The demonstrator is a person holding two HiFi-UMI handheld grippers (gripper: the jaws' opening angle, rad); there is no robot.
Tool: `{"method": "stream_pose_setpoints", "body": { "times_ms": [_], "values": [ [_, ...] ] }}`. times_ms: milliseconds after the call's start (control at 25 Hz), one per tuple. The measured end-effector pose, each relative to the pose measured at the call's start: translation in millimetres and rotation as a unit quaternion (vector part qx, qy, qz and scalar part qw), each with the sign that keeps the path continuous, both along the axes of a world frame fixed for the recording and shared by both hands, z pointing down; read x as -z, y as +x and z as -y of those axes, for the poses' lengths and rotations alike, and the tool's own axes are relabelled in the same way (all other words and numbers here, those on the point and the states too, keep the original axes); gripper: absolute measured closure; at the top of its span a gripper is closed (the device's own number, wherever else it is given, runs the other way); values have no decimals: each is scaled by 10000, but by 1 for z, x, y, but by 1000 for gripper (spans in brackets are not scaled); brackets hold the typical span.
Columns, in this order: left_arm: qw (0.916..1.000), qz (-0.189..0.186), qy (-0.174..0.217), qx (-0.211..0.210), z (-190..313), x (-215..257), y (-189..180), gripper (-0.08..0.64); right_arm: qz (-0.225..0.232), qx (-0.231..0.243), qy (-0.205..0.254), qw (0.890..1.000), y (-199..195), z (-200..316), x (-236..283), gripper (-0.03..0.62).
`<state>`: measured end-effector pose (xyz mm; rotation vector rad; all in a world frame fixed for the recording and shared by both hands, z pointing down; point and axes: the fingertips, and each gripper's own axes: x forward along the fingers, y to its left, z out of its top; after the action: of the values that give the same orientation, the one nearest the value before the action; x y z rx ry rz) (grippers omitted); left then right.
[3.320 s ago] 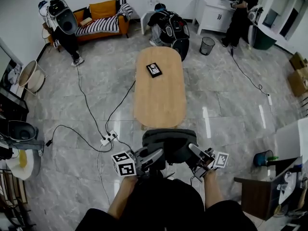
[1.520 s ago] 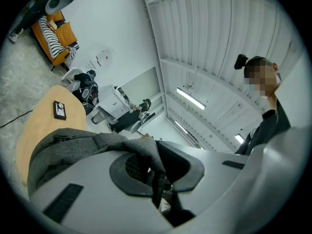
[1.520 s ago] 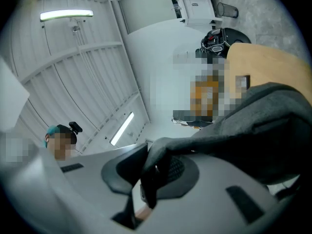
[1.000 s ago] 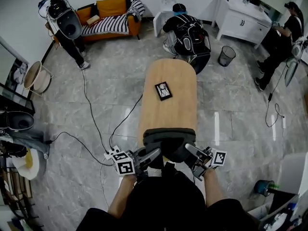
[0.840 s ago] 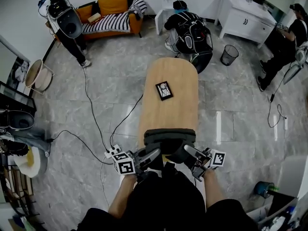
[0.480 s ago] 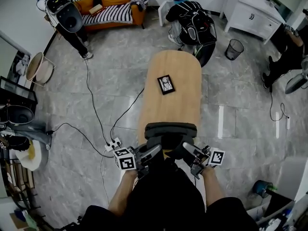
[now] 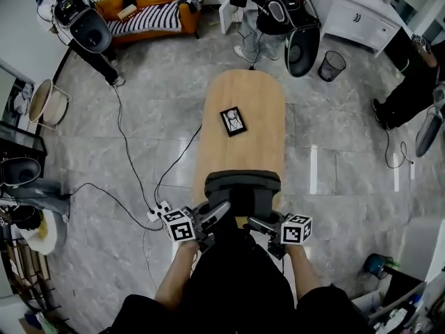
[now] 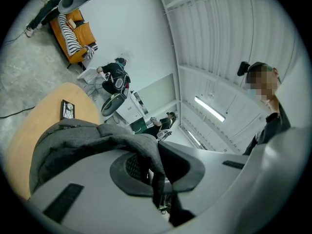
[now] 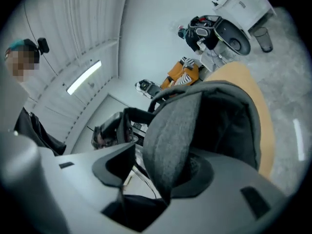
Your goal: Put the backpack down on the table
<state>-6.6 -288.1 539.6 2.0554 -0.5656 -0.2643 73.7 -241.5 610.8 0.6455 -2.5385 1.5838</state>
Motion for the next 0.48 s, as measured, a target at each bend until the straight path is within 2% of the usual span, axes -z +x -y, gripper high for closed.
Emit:
{"method": "stream_pose_setpoints", "body": {
  "times_ms": [280, 400, 480],
  "values": [
    [10000, -52, 80, -22, 30, -5, -5, 518, -796, 538, -638, 9933, -2, -36, -72, 383],
    [9998, -136, -30, -164, 41, -2, -2, 518, -657, 210, -837, 9941, -2, -35, -81, 399],
    [9995, -164, -26, -253, 48, -2, -3, 518, -748, 166, -883, 9931, -3, -27, -89, 416]
  ]
}}
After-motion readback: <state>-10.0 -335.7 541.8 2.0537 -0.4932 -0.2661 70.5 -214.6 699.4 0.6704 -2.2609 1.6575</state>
